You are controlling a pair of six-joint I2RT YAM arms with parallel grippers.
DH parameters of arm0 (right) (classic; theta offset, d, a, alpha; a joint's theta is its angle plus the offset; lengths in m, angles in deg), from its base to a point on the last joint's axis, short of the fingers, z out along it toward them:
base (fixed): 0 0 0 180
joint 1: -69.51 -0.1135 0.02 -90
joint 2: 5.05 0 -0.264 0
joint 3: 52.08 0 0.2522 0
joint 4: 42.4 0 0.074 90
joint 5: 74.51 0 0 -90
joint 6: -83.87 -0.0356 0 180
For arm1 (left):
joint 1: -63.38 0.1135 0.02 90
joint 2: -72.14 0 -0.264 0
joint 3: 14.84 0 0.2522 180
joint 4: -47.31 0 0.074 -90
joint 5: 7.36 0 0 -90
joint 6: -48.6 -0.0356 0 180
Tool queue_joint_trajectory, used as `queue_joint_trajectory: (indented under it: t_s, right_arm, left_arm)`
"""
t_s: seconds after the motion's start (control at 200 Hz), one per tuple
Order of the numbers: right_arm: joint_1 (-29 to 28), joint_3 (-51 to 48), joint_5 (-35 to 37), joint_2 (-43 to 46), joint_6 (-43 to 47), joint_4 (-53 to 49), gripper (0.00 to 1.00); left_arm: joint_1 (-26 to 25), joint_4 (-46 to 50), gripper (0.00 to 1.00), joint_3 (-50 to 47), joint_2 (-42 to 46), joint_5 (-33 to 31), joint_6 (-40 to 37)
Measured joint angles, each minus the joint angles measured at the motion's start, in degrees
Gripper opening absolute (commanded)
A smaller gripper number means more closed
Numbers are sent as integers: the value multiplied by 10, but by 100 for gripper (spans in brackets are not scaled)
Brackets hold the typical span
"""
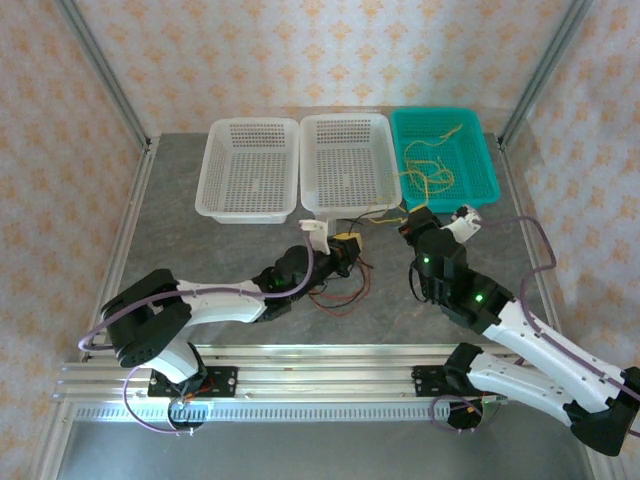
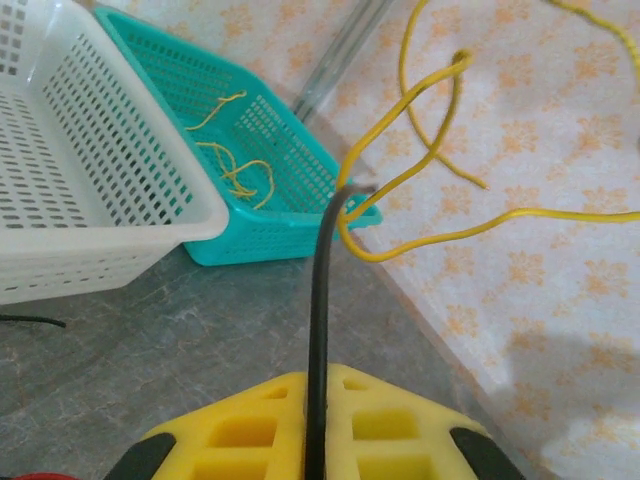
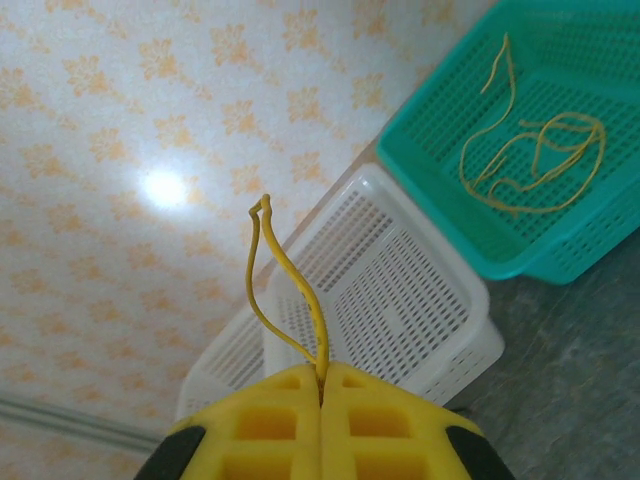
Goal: Untangle the cables
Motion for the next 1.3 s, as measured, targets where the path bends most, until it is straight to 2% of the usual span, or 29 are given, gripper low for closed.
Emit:
queue_joint_trajectory:
  t_s: [0.275, 0.511, 0.631, 0.821, 1.001, 1.302]
  right_arm:
    - [3, 0, 55, 0, 41, -21, 0]
    - [43, 19, 40, -28, 117, -53, 0]
    - [68, 50, 17, -49, 153, -78, 0]
    - [87, 93, -22, -71, 221, -112, 0]
    - [113, 154, -95, -121, 297, -153, 0]
    - [190, 261, -136, -222, 367, -168, 0]
  left_arm:
    - [0, 3, 10, -25, 37, 79, -31]
    - [0, 34, 7, -57, 101, 93, -50]
    - [0, 58, 2, -69, 140, 82, -57]
    - [2, 114, 0, -78, 186, 23, -61]
    - [19, 155, 0, -78, 201, -29, -46]
    - [71, 150, 0, -72, 184, -29, -9]
